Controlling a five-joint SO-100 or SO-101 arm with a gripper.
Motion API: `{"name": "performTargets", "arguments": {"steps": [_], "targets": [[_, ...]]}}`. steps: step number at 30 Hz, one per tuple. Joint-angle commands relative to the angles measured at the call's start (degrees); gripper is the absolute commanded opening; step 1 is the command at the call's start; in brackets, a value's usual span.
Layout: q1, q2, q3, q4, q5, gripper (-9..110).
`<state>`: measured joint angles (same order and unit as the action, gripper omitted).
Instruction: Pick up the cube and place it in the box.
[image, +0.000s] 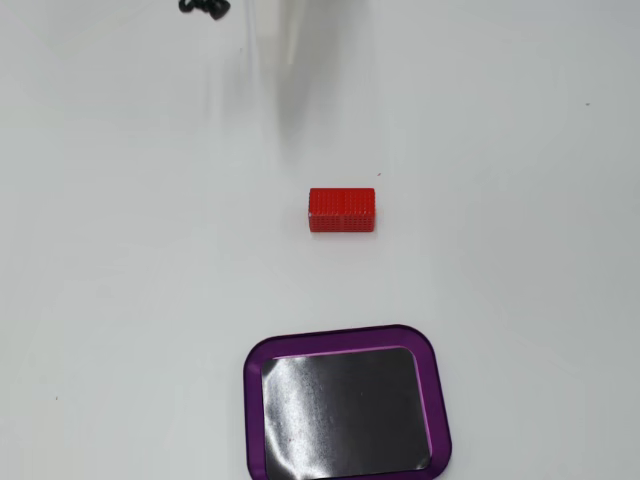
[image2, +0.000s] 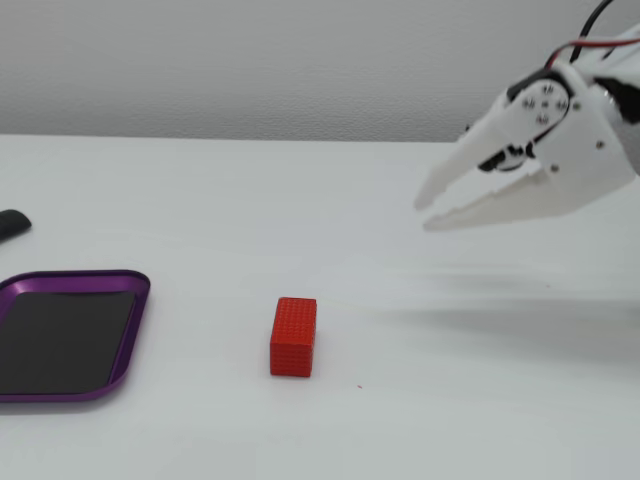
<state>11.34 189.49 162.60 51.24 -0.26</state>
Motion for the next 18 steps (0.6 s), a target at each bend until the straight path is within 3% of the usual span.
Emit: {"name": "performTargets", "arguments": {"steps": [1,11,18], "targets": [[-5.7,-10.0,-7.0,-1.1,-4.1,5],[-7.8,-62.7,-37.7,7.7,-9.5,17],[-7.9,-87.3,-61.6,13.3,-9.0,22]]}}
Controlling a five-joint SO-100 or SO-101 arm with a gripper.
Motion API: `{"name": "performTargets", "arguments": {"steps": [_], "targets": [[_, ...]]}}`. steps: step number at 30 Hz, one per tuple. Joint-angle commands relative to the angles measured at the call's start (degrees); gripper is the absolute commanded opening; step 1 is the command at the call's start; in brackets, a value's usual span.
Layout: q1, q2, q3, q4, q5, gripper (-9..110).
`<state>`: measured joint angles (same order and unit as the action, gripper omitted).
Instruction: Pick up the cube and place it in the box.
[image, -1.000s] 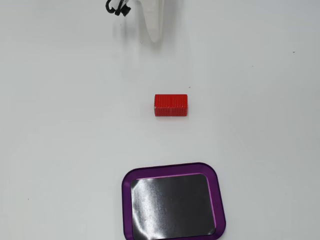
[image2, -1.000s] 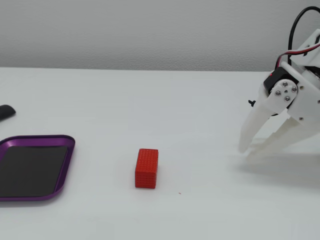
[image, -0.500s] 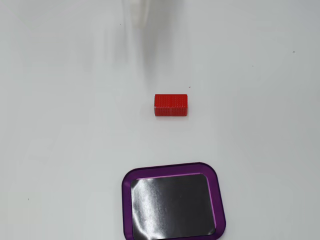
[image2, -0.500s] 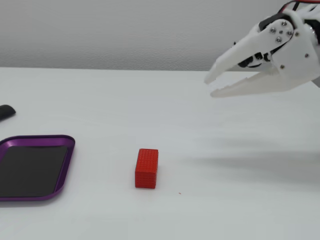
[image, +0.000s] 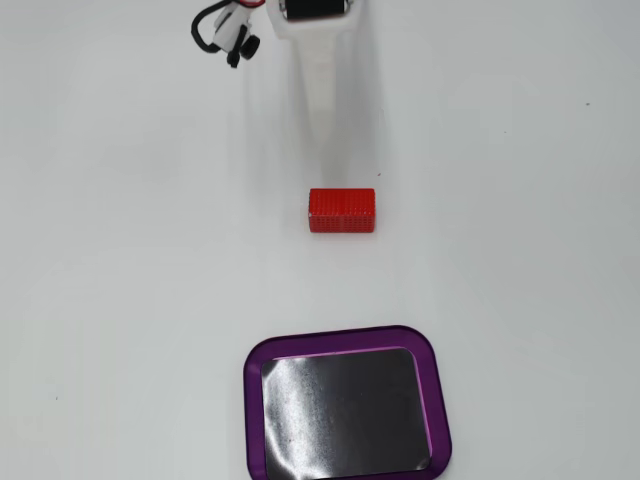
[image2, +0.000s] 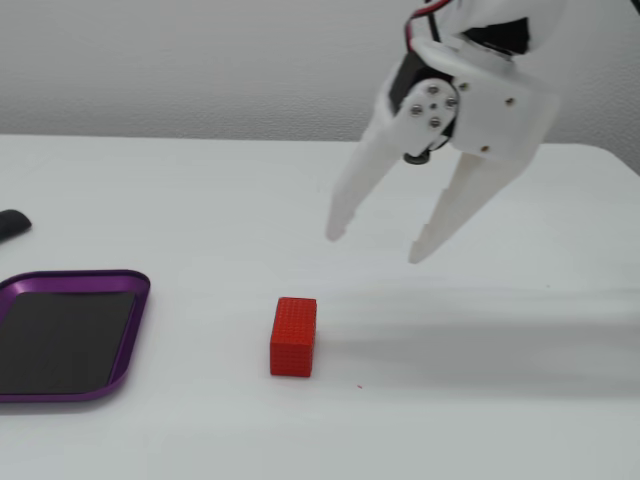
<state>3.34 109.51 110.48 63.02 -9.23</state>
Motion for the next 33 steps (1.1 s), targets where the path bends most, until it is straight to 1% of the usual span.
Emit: {"name": "performTargets", "arguments": {"steps": [1,5,8,14,19,30,33], "targets": [[0.0,-9.6,-12.0,1.9,0.0,23],[0.0,-17.0,-18.7,2.5,1.9,27],[-0.1,-20.7,-20.5,1.8,3.0,28],[-2.7,-24.7,-20.4,1.7,3.8,27],[-5.1,-26.4,-19.7,-2.5,3.8,27],[-4.6,-32.7,-19.8,-6.1,3.6,27],[-4.6,-33.8,-19.8,-6.9,3.2,23]]}}
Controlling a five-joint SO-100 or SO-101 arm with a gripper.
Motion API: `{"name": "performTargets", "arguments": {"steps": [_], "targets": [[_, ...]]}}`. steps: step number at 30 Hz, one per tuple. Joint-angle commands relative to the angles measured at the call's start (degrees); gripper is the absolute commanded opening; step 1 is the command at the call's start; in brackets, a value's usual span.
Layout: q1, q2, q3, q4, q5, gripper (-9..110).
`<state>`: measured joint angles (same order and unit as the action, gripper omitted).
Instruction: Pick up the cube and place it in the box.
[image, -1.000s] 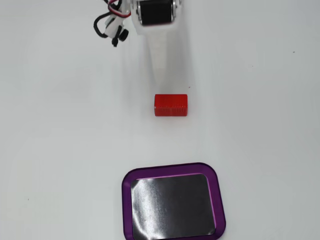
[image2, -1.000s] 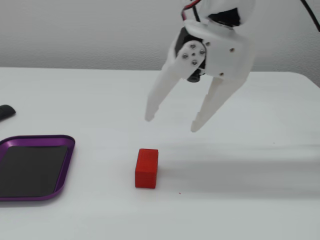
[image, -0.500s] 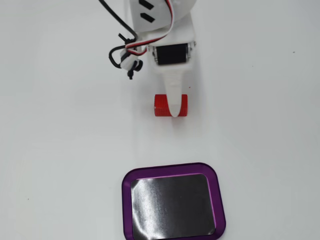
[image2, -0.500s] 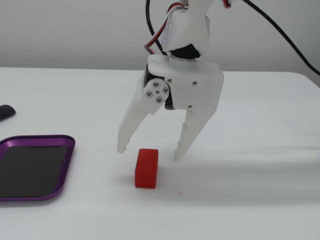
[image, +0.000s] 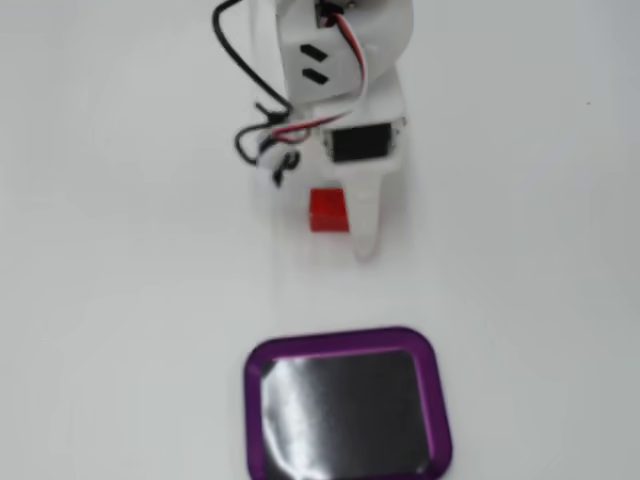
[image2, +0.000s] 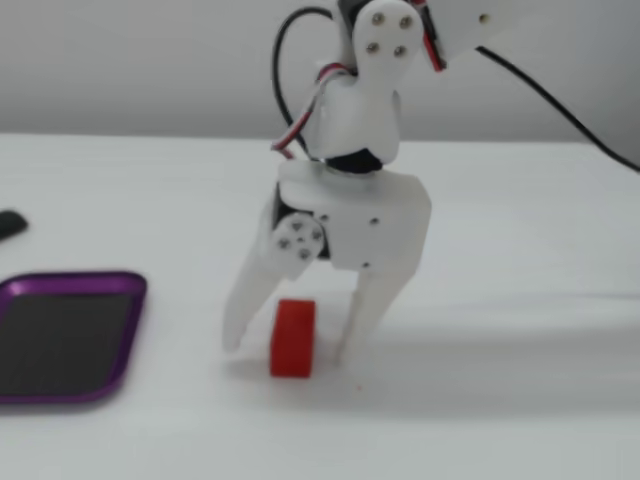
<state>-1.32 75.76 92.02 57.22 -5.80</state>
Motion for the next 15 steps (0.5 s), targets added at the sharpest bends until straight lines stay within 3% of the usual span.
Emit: {"name": "performTargets", "arguments": {"steps": [1,7,15], "targets": [[0.1,-0.4,-1.5,-1.2,-0.3,21],[0.1,-0.6,-1.9,-1.4,0.1,0],[-0.1,3.8,-3.8,3.3,-0.4,-1]]}}
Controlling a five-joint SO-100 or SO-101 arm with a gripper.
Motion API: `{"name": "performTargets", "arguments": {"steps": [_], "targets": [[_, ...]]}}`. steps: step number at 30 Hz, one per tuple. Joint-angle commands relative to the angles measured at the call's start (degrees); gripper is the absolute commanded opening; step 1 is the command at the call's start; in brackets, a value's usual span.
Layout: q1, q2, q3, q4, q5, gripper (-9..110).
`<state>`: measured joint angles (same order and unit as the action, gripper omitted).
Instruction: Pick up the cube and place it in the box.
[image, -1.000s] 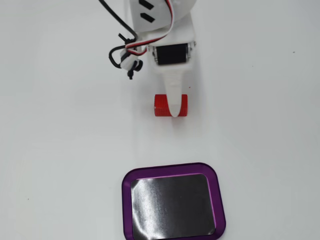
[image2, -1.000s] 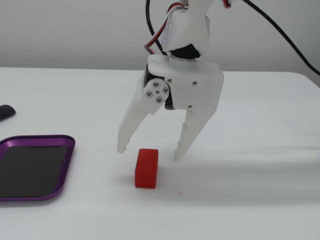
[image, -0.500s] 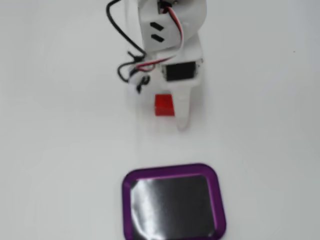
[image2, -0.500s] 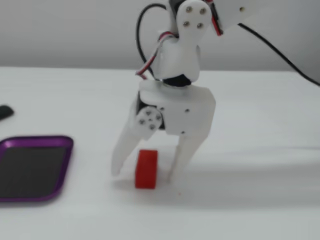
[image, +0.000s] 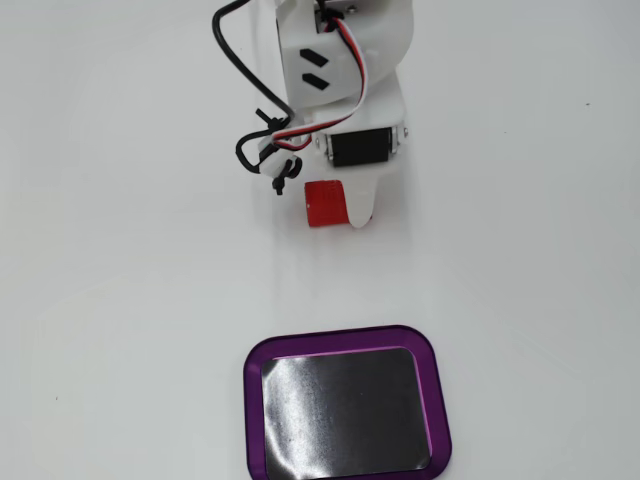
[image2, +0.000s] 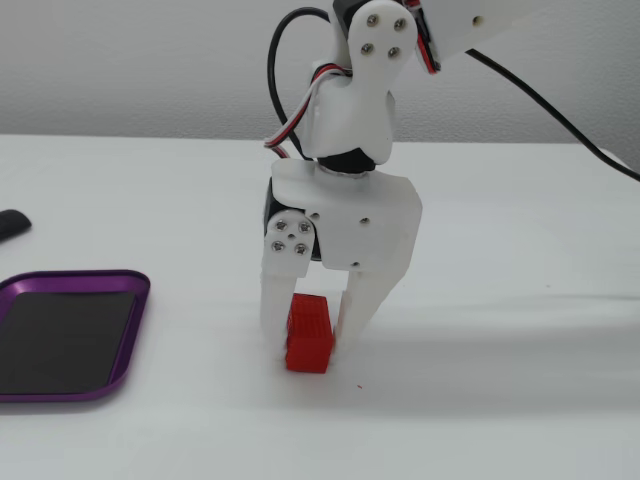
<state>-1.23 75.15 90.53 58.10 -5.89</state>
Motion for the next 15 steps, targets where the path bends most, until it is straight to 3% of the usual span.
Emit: {"name": "performTargets", "arguments": {"steps": [1,12,15], "targets": [[-0.4,6.3,-3.2,3.4,-0.3,-1],[-0.9,34.4,-1.2,4.5,-0.4,-1],[-0.9,39.3,3.9,-1.5,-0.4,-1]]}}
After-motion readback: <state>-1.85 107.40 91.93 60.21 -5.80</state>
